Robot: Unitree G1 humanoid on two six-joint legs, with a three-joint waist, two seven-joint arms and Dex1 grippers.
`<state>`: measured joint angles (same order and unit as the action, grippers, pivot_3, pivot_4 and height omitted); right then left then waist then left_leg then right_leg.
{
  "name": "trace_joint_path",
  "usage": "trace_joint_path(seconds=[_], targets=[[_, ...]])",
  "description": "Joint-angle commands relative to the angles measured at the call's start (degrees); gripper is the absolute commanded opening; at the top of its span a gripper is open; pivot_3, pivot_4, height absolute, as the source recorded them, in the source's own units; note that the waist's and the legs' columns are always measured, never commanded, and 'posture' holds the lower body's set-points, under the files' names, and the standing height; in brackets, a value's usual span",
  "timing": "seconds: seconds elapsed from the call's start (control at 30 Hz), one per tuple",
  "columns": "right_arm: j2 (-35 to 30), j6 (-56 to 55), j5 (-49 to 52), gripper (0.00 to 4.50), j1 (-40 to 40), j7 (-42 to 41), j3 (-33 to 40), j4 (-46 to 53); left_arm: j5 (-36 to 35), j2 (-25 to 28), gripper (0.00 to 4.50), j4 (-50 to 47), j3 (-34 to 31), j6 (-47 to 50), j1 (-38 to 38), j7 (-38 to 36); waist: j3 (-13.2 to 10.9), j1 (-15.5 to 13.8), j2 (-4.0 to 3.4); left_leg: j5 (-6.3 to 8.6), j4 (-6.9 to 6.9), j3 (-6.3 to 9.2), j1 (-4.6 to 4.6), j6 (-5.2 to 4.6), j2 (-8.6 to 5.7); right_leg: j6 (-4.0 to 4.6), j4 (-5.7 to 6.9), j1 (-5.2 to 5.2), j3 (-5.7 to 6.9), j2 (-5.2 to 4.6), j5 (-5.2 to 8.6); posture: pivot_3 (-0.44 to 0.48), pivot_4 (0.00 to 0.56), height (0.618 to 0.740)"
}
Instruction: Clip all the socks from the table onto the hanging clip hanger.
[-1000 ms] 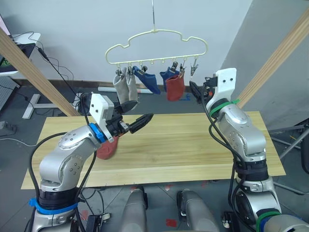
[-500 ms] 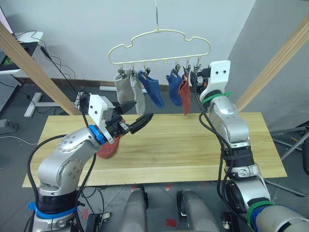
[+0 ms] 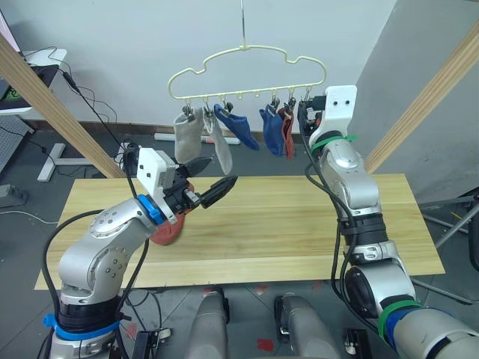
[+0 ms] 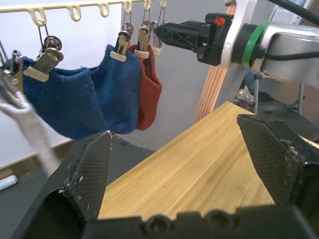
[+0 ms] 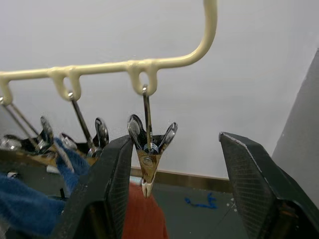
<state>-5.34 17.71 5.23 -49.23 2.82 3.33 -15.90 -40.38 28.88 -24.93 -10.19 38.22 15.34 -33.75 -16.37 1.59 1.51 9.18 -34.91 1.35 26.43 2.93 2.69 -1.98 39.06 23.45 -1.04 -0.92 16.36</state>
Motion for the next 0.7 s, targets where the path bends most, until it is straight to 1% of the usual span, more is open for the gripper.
trace_joint_path(seconds=[0.03,0.5,0.6,0.63,0.7], targets=[[1.25,-1.87,0.32,2.86,-2.36,0.24,0.77,-0.45,-0.77,0.00,4.50,-2.54,0.09,-0.67,0.00,0.16,0.00,0.00,0.00,0.00,0.00,0.00,0.00,0.00,0.00,0.00,0.00,0.00,0.00,0.00,0.00,0.037,0.281,0.740],[4.55,-2.83,1.96,2.86,-4.71,-0.87,1.42,-2.99,-0.90,-0.15,4.50,-3.10,0.29,-0.57,-0.32,1.13,-0.01,-0.08,-0.01,0.00,0.00,0.01,0.00,0.00,0.00,0.01,0.02,0.00,0.01,-0.01,0.00,0.048,0.286,0.740],[4.76,-2.73,1.93,2.33,-4.79,-0.73,1.63,-3.05,-1.05,-0.19,4.50,-3.37,0.38,-0.50,-0.50,1.27,-0.01,-0.09,-0.01,0.00,0.00,0.00,0.00,0.00,0.00,0.01,0.02,0.00,0.01,-0.01,0.00,0.048,0.286,0.740],[4.72,-2.69,1.85,2.01,-4.85,-0.63,1.69,-3.13,-1.09,-0.14,4.50,-3.41,0.42,-0.48,-0.55,1.31,-0.01,-0.09,-0.01,0.00,0.00,0.00,0.00,0.00,0.00,0.01,0.02,0.00,0.01,-0.01,0.00,0.048,0.288,0.740],[4.60,-2.61,1.71,2.01,-4.90,-0.48,1.72,-3.20,-1.12,-0.07,4.50,-3.44,0.46,-0.50,-0.61,1.36,-0.01,-0.09,-0.02,0.00,0.00,0.00,0.00,0.00,0.00,0.01,0.02,0.00,0.01,-0.01,0.00,0.047,0.289,0.740]])
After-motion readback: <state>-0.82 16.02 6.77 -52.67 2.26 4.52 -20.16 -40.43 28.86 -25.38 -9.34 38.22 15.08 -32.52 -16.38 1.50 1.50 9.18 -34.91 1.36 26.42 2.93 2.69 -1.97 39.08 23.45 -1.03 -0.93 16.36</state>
